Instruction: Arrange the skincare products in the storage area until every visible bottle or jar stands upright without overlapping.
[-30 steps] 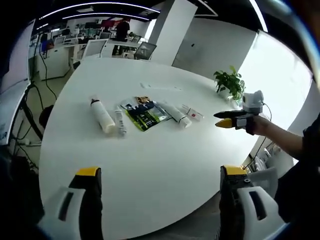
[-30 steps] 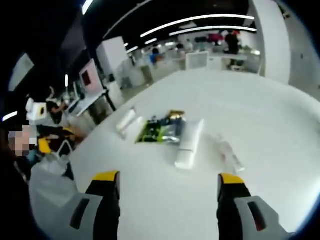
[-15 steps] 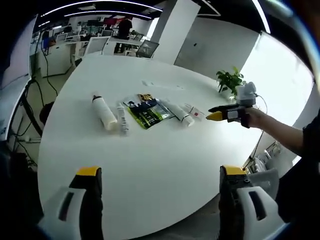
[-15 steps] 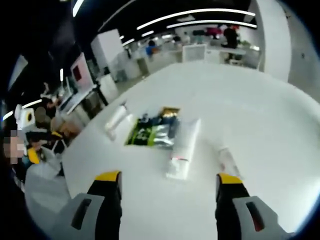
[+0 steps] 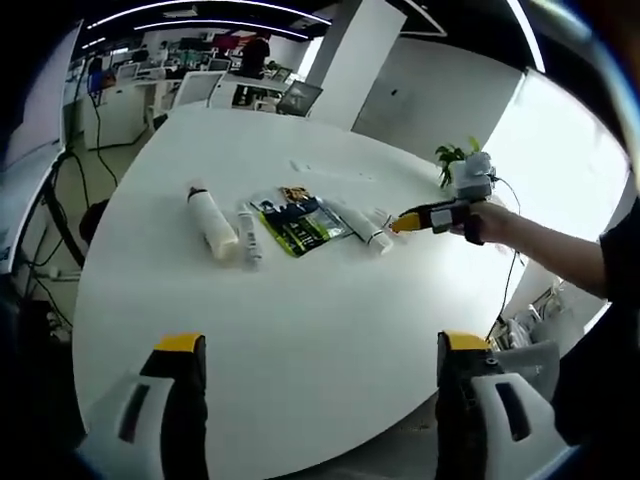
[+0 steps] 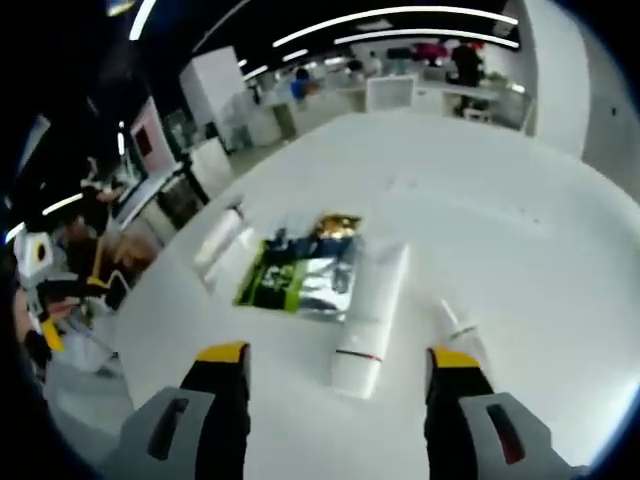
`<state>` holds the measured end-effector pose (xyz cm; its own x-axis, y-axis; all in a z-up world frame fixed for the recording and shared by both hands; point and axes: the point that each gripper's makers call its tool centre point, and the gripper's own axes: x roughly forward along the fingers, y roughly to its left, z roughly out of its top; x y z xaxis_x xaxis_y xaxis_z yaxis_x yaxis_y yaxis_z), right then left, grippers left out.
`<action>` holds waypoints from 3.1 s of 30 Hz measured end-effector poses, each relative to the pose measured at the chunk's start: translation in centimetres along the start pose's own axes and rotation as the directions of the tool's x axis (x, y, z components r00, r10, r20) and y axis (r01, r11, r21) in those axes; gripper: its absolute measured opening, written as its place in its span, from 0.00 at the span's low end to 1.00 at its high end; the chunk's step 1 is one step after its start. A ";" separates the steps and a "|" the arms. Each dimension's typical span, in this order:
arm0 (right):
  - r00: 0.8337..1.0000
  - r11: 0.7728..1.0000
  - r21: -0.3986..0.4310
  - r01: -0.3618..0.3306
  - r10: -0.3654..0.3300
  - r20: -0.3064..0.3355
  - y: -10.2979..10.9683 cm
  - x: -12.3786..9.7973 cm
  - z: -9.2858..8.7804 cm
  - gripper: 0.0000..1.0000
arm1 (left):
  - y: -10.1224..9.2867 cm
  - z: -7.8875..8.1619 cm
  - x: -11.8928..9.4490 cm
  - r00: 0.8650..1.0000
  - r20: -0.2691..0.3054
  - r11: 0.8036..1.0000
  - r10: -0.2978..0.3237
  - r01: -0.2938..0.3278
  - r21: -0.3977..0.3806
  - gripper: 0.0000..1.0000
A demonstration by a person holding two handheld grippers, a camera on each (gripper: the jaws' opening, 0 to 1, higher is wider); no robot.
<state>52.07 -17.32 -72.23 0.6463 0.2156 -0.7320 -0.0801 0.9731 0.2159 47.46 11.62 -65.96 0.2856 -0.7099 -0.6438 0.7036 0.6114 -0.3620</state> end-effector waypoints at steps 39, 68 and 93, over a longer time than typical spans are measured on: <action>0.966 0.980 -0.041 0.193 -0.197 -0.168 -4.4 8.8 2.5 0.56 | 1.5 -0.4 2.1 0.999 -0.032 1.000 0.001 -0.001 -0.013 0.89; 0.954 0.968 -0.037 0.249 -0.252 -0.164 -5.7 9.3 2.3 0.25 | 2.7 -1.0 2.0 0.998 -0.053 0.999 0.036 -0.036 0.005 0.87; 0.943 0.958 -0.051 0.281 -0.266 0.198 -4.5 3.1 6.6 0.23 | 2.3 -0.5 1.0 0.997 -0.055 0.998 0.047 -0.045 0.036 0.88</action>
<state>59.43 -21.57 -71.27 0.7816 -0.0719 -0.6197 0.0662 0.9973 -0.0322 49.00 12.55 -67.78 0.2824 -0.6598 -0.6964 0.7129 0.6301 -0.3079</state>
